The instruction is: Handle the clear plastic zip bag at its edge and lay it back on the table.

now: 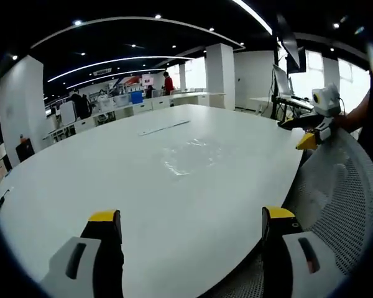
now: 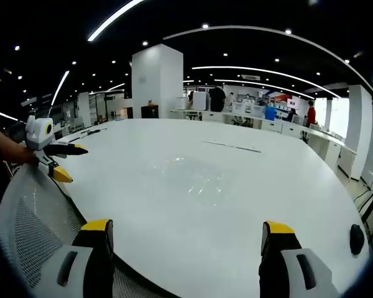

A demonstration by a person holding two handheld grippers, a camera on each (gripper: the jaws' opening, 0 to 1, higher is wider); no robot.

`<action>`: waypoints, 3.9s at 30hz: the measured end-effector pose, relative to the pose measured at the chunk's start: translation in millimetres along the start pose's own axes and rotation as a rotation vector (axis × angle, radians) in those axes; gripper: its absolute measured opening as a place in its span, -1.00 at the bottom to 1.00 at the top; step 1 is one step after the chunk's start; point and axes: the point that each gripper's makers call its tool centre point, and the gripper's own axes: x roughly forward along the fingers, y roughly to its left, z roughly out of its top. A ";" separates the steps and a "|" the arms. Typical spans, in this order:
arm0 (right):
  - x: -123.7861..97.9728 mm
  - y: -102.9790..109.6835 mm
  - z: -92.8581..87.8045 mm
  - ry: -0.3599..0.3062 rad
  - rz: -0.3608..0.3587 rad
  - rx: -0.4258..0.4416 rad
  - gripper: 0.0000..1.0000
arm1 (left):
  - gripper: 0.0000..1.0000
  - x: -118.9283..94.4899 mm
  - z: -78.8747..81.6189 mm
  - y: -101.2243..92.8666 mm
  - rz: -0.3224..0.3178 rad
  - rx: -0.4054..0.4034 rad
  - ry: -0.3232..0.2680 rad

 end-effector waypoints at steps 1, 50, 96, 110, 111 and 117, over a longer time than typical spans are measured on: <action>0.0 0.1 0.2 -0.001 0.000 -0.001 1.00 | 0.87 -0.3 0.9 -0.3 0.001 0.002 0.000; 0.5 1.5 5.2 -0.018 0.008 -0.029 1.00 | 0.86 2.4 -2.2 -0.8 -0.013 -0.001 0.008; 0.5 -0.3 7.9 -0.027 0.003 -0.031 1.00 | 0.90 -1.7 11.2 1.9 0.006 -0.035 -0.007; 0.5 -0.7 7.6 -0.027 0.003 -0.025 1.00 | 0.88 6.0 19.4 11.6 0.000 0.009 0.013; 0.5 -0.6 7.8 -0.027 0.003 -0.026 1.00 | 0.88 6.6 20.3 12.3 0.000 0.011 0.013; 0.7 -1.1 7.9 -0.028 0.002 -0.026 1.00 | 0.86 11.8 24.2 17.1 -0.010 0.011 0.018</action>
